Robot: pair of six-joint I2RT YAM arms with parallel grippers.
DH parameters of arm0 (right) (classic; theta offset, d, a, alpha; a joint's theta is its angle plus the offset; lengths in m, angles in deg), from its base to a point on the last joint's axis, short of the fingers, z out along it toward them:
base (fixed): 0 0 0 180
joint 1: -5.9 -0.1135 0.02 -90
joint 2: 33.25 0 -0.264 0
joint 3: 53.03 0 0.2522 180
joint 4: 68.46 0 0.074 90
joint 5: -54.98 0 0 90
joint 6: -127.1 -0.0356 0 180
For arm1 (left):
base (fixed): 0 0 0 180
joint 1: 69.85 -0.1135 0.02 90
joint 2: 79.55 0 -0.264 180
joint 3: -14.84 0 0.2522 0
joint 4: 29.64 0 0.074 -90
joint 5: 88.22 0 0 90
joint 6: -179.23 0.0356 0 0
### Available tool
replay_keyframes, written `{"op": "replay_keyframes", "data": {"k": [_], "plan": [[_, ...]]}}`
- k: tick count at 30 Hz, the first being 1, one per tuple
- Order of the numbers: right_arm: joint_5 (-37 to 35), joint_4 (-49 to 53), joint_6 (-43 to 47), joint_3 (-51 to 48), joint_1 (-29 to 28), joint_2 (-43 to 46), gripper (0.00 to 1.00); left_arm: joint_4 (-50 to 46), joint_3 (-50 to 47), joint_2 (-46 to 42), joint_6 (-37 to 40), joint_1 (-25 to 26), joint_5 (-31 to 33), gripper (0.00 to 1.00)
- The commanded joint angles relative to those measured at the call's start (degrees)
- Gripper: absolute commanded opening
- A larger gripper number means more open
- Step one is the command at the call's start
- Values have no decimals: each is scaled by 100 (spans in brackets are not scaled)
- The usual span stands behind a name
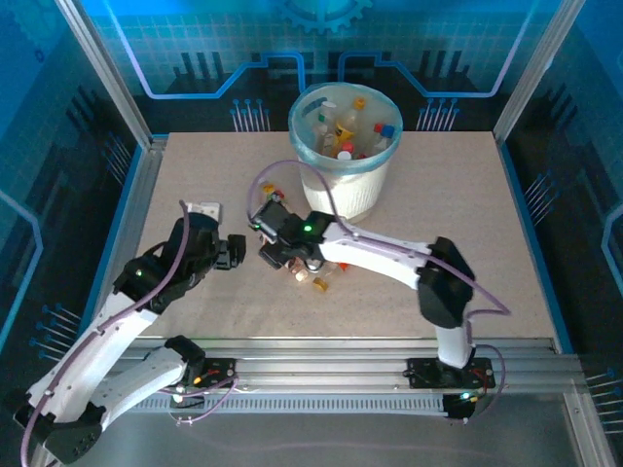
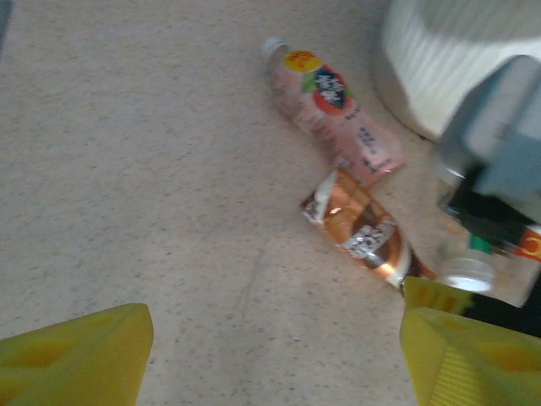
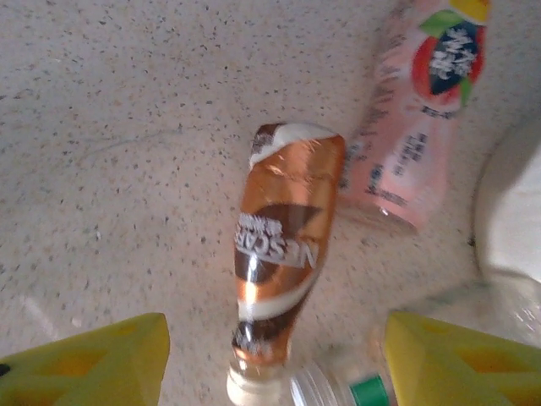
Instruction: Put the plastic bottles in the bin
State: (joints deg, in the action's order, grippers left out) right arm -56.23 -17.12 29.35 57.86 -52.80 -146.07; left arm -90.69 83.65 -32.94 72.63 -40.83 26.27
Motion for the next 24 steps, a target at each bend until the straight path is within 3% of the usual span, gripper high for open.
{"op": "replay_keyframes", "data": {"k": [1,4,13,24], "plan": [[-377,519,-126,989,-11,-760,70,166,-271,-315,-42,-74,735,79],[-589,934,-183,1841,15,-1472,77,259,-464,-638,37,-98,885,80],[-695,2042,-410,3623,168,-2993,78,437,-815,-961,107,-124,786,81],[-364,2114,-430,3725,231,-3431,76,579,-886,-959,141,-126,640,81]]}}
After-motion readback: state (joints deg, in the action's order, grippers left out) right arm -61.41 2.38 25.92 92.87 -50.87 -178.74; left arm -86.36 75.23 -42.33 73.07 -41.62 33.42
